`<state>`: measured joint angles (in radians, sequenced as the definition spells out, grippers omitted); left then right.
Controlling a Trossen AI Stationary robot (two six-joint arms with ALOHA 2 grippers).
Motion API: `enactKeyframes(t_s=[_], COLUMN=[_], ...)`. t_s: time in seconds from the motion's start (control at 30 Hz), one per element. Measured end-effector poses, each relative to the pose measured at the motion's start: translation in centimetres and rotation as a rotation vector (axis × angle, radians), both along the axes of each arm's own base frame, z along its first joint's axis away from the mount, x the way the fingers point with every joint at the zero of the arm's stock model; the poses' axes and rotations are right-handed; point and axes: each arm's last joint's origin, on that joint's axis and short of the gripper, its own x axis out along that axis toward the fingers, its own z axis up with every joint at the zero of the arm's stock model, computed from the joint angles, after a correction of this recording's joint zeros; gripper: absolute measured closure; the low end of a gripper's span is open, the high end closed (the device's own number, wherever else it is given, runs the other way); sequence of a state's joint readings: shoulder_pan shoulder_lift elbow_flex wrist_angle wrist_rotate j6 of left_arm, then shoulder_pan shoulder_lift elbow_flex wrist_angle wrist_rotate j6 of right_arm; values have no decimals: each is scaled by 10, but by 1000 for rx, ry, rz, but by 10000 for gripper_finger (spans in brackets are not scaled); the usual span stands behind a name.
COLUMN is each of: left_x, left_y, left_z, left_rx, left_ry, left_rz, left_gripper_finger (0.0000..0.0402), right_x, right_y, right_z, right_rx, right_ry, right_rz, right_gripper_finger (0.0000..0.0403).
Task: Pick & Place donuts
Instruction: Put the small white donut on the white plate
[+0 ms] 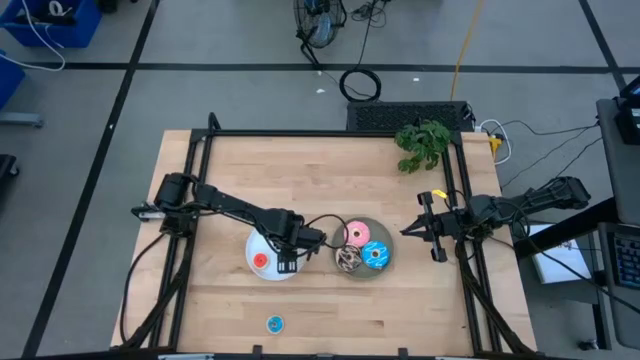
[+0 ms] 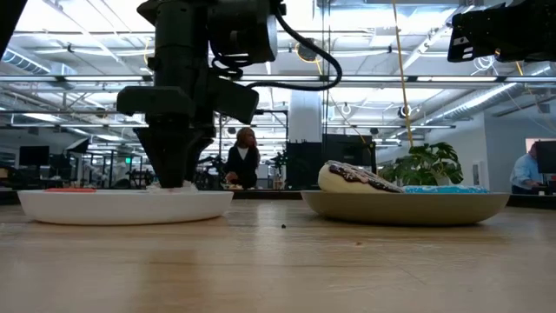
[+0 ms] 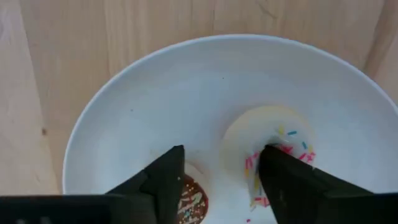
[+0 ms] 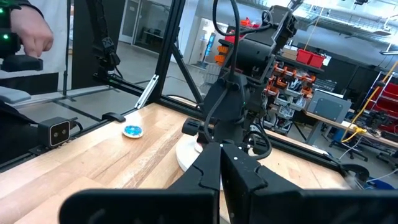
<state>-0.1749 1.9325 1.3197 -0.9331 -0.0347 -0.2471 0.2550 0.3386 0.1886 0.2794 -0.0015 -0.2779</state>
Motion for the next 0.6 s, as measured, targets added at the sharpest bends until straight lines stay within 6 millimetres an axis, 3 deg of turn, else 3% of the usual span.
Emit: enactKeyframes(t_s=[0.23,0.6], left_x=[-3,-3], left_y=[3,4], left_z=[20,22], left_rx=[5,-14], left_ry=[-67,-43], left_rz=[31,13], left_gripper_finger=[153,120], right_x=[0,0], right_y=[0,0], right_z=[0,0], right_rx=[-3,-3], right_ry=[-5,-5], right_rz=[0,0], right_gripper_finger=[403,403])
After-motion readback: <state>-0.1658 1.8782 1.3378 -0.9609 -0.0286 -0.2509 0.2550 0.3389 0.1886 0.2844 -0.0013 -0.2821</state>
